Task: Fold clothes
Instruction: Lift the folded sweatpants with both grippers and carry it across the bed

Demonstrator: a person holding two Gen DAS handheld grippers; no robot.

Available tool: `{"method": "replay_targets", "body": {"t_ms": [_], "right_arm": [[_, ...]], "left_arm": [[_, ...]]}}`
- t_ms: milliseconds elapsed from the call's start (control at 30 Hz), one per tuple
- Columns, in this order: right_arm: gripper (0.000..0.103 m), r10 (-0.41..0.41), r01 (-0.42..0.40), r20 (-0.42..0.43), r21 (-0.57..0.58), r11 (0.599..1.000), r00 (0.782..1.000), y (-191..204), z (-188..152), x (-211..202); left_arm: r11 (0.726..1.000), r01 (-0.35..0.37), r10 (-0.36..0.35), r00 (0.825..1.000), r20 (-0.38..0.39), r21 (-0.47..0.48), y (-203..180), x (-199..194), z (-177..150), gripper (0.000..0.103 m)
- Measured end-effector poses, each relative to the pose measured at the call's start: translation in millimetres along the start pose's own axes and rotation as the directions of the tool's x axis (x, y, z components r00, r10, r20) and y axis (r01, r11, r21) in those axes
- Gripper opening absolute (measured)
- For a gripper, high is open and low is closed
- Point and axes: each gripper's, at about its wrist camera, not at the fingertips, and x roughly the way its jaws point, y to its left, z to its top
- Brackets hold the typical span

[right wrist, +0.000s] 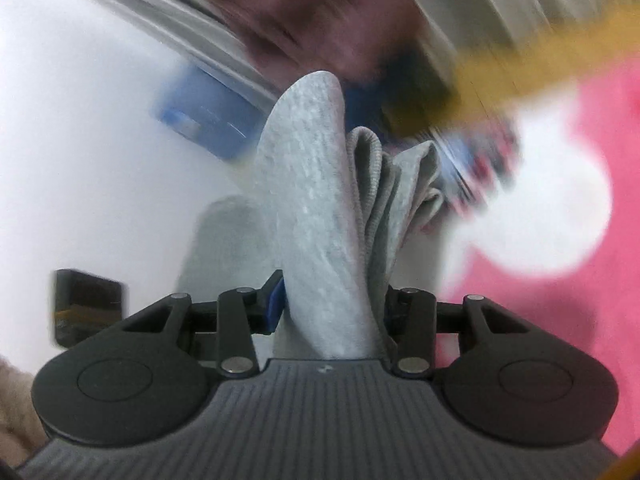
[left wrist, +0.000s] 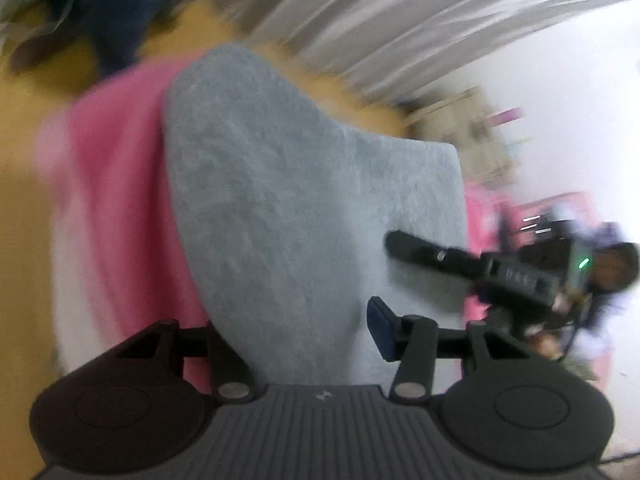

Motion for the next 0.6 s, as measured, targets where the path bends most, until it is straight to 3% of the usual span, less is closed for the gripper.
{"method": "replay_targets", "body": {"t_ms": [33,133,300,367,433,533,600], "right_arm": [[0.046,0.011,-0.011,-0.039,0.001,1.000,0.999,-5,13,17],[0.045,0.064,-0.063,-0.018,0.052,0.997,0.998,-5,10,10],[0.043,0.102,-0.102,0.035,-0.007,0.995,0.994,26,16,-15],[0.043,0.079,-0.079,0.013,-0.021,0.997,0.997,21,20,-12],[0.048,0.055,-0.056,-0.009,-0.034,0.998,0.998,16,25,-9],[0.055,0.062,-0.057,-0.039,0.116,0.992,0.997,-22,16,3],[0.058,0.094,-0.090,-0.012,0.186,0.978,0.996,-28,13,-6]], "left_arm": [[1.000,0.012,-0.012,1.000,-0.004,0.004,0,0,2,0.047],[0.999,0.049,-0.049,0.999,-0.017,0.016,1,1,9,0.047],[0.993,0.111,-0.110,0.993,-0.039,0.035,2,1,21,0.050],[0.990,0.136,-0.134,0.990,-0.048,0.042,3,2,26,0.051],[0.993,0.113,-0.110,0.991,-0.077,0.029,14,11,25,0.051],[0.991,0.131,-0.128,0.985,-0.114,0.020,21,9,30,0.054],[0.991,0.130,-0.124,0.983,-0.137,0.038,19,4,33,0.061]]}}
